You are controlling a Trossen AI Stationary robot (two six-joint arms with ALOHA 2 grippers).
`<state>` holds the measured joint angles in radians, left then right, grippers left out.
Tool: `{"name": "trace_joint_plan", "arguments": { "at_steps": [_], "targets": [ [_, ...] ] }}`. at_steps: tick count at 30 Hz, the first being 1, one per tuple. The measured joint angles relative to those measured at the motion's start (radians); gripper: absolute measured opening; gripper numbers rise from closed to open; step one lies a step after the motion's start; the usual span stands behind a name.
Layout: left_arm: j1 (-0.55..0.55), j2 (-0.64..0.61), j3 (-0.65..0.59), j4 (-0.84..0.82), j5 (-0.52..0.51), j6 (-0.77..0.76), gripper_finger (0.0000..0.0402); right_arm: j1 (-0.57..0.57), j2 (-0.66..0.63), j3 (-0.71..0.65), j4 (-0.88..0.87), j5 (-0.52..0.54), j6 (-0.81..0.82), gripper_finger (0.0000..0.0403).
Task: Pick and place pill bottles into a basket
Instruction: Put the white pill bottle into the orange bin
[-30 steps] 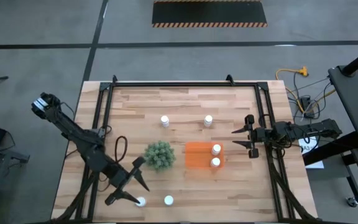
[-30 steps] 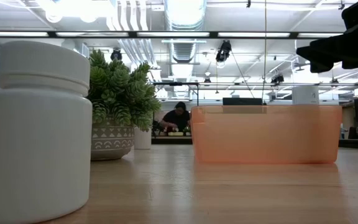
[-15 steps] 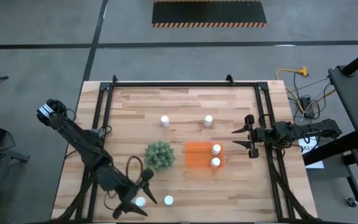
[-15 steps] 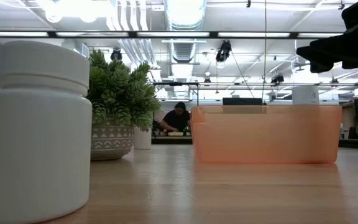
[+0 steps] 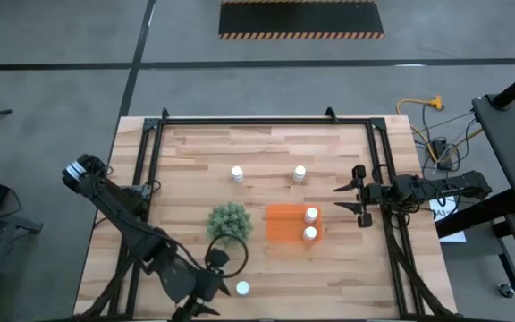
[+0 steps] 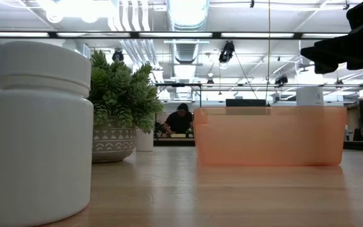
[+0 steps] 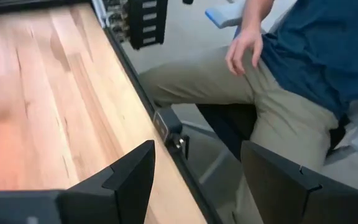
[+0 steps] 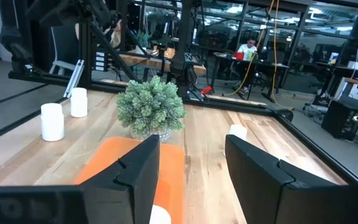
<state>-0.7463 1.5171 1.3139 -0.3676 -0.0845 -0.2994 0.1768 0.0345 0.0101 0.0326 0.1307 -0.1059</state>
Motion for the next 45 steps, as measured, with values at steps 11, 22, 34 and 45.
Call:
{"name": "trace_joint_plan", "arguments": {
  "at_steps": [11,22,34,45],
  "targets": [
    [-0.003,-0.009,0.07,-0.094,0.0,-0.668,0.0221,0.0,0.0,0.0,0.0,0.0,-0.002,0.0171],
    [-0.004,0.084,0.069,-0.096,0.156,-1.343,0.0221,0.0,0.0,-0.001,0.0,0.0,-0.001,0.0171],
    [-0.043,0.159,0.086,-0.177,0.312,-1.709,0.0221,0.0,0.0,-0.001,0.0,0.0,-0.001,0.0172],
    [-0.081,0.12,0.405,-0.913,0.017,-1.841,0.0221,0.0,0.0,-0.001,0.0,0.0,-0.001,0.0172]
  ]
}}
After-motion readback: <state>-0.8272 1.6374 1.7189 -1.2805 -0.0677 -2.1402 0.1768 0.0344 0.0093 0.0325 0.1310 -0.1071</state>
